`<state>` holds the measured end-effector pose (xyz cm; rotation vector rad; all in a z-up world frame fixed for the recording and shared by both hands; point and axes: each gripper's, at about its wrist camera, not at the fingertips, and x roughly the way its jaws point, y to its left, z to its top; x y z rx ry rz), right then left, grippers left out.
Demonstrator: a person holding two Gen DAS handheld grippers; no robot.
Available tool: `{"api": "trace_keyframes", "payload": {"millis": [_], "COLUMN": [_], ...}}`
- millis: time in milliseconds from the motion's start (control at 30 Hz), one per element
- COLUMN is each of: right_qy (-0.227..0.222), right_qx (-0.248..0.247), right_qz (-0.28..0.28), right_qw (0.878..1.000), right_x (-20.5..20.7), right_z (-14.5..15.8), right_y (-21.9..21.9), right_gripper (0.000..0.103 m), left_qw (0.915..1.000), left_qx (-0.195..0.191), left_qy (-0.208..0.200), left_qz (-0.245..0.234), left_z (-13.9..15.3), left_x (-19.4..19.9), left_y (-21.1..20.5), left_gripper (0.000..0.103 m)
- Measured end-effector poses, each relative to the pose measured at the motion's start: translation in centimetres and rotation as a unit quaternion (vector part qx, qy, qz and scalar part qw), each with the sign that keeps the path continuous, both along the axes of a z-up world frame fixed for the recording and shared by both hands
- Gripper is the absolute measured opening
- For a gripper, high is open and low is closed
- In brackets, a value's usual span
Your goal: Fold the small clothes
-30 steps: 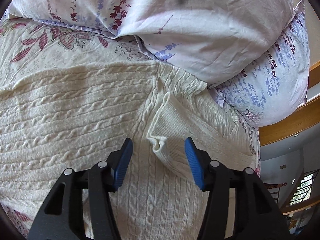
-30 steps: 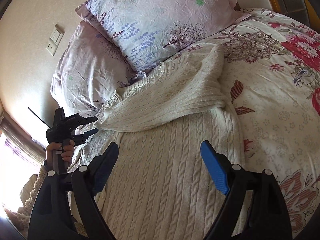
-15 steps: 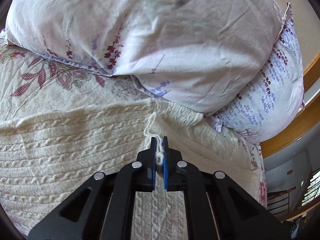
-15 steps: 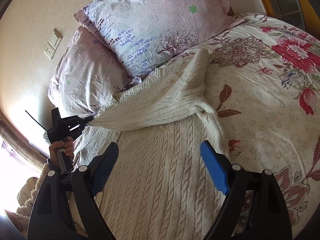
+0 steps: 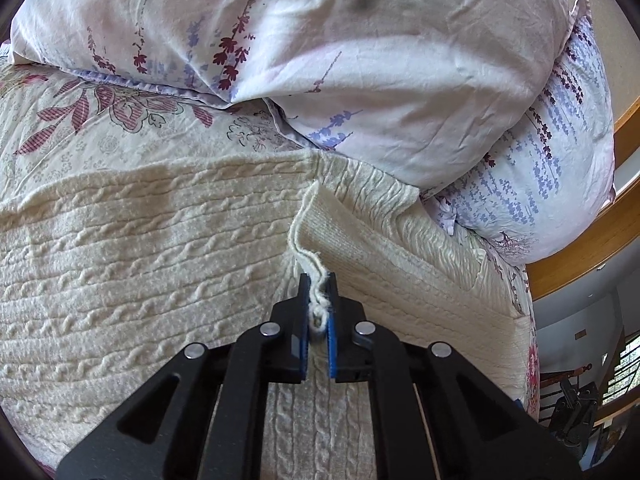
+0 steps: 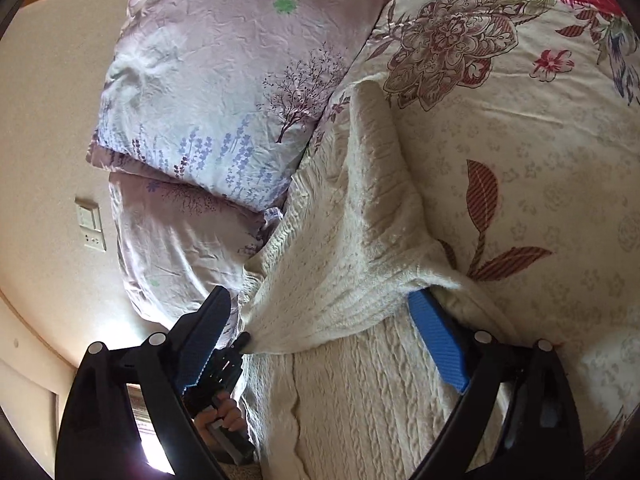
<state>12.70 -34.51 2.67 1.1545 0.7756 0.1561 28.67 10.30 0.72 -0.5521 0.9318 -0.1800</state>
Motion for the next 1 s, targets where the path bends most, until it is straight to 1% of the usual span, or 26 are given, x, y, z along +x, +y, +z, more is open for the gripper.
{"api": "trace_keyframes", "payload": {"millis": [67,133,200,267,300,333,400,467,500,533,567,600,633,700,767,833,900,933,1000], "right_qy": [0.009,0.013,0.016,0.012,0.014,0.021,0.029,0.038,0.045,0.053,0.056,0.055,0.048,0.035,0.025,0.016,0.008,0.01,-0.004], "right_qx": [-0.01,-0.025,-0.025,-0.016,-0.017,-0.016,-0.015,-0.036,-0.053,-0.075,-0.103,-0.134,-0.161,-0.211,-0.241,-0.266,-0.292,-0.305,-0.307], "right_qz": [-0.021,-0.062,-0.098,-0.126,-0.14,-0.154,-0.168,-0.156,-0.148,-0.14,-0.136,-0.132,-0.128,-0.113,-0.087,-0.062,-0.037,-0.024,0.014], "right_qw": [1.0,0.998,0.995,0.992,0.99,0.988,0.985,0.986,0.987,0.986,0.984,0.981,0.977,0.97,0.966,0.962,0.956,0.952,0.952], "right_x": [0.2,0.0,-0.4,-0.8,-1.2,-1.5,-1.8,-1.8,-1.8,-2.1,-2.5,-2.9,-3.3,-4.1,-4.4,-4.4,-4.3,-4.0,-3.7], "right_z": [0.0,0.0,-0.3,-0.6,-0.8,-1.0,-1.3,-1.0,-0.7,-0.3,0.3,1.0,1.7,2.8,3.4,3.8,4.3,4.5,4.7], "right_y": [0.1,-0.2,-0.7,-1.1,-1.3,-1.4,-1.6,-1.2,-0.9,-0.6,-0.2,0.1,0.4,0.9,1.5,2.5,4.0,4.9,6.6], "right_gripper": [0.093,0.091,0.084,0.079,0.071,0.064,0.059,0.059,0.062,0.07,0.075,0.084,0.089,0.091,0.096,0.102,0.102,0.102,0.102], "left_qw": [1.0,1.0,0.9999,0.9998,0.9995,0.9995,0.9996,0.9995,0.9996,0.9996,0.9996,0.9993,0.9988,0.9978,0.9975,0.997,0.9963,0.9954,0.9923], "left_qx": [0.005,0.009,0.01,0.022,0.03,0.03,0.025,0.027,0.026,0.026,0.025,0.023,0.024,0.029,0.035,0.033,0.012,-0.001,-0.027], "left_qy": [-0.003,-0.004,-0.002,0.001,0.004,0.005,0.004,0.004,0.0,-0.004,-0.012,-0.025,-0.039,-0.056,-0.054,-0.042,-0.025,-0.013,0.008], "left_qz": [0.0,-0.002,-0.004,-0.004,0.0,0.004,0.012,0.014,0.012,0.011,0.011,0.014,0.017,0.02,0.03,0.056,0.082,0.095,0.121], "left_z": [0.1,0.1,0.1,-0.1,-0.2,-0.4,-0.5,-0.3,0.0,0.4,0.9,1.5,2.2,3.4,4.1,4.2,3.8,3.5,2.8], "left_x": [-0.1,0.0,0.0,0.0,-0.1,-0.1,-0.4,-0.9,-1.3,-1.9,-2.6,-3.7,-4.9,-7.3,-9.8,-11.9,-13.9,-14.7,-16.3], "left_y": [-0.2,-0.7,-1.1,-1.4,-1.5,-1.5,-1.3,-1.3,-1.1,-0.8,-0.4,0.3,1.0,2.7,4.8,7.4,10.1,11.2,13.1], "left_gripper": [0.006,0.006,0.006,0.006,0.006,0.007,0.009,0.01,0.016,0.029,0.037,0.054,0.064,0.071,0.073,0.073,0.072,0.069,0.063]}}
